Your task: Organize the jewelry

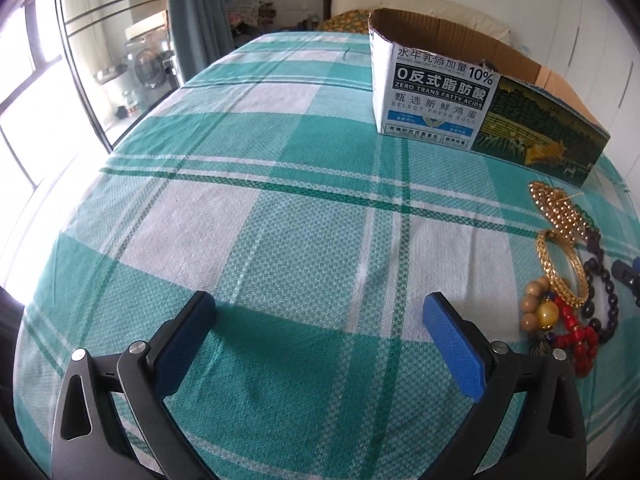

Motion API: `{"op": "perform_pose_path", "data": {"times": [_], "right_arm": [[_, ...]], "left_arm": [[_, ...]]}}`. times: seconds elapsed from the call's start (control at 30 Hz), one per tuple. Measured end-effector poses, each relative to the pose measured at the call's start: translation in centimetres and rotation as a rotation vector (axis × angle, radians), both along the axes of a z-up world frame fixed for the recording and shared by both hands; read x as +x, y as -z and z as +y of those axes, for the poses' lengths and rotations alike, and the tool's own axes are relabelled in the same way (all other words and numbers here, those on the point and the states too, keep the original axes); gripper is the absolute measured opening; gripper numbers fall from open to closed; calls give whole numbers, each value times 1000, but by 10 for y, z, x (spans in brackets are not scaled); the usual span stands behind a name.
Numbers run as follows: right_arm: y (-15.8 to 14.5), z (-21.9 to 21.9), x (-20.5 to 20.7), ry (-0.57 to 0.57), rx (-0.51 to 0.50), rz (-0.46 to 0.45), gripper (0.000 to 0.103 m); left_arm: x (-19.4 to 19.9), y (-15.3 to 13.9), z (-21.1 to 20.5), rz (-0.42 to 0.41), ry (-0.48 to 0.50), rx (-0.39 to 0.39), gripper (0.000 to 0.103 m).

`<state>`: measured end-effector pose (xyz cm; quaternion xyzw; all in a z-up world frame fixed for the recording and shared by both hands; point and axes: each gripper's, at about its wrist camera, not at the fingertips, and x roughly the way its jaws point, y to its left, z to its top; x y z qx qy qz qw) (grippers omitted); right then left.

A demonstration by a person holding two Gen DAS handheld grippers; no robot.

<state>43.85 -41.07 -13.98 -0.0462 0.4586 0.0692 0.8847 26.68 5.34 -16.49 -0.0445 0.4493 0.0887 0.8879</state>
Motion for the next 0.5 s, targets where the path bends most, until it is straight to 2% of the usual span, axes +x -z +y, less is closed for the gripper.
{"op": "perform_pose_path", "data": {"times": [0.5], "right_arm": [[0, 0, 1, 1, 0, 0, 103]], "left_arm": [[4, -1, 0, 2, -28, -2, 103]]}}
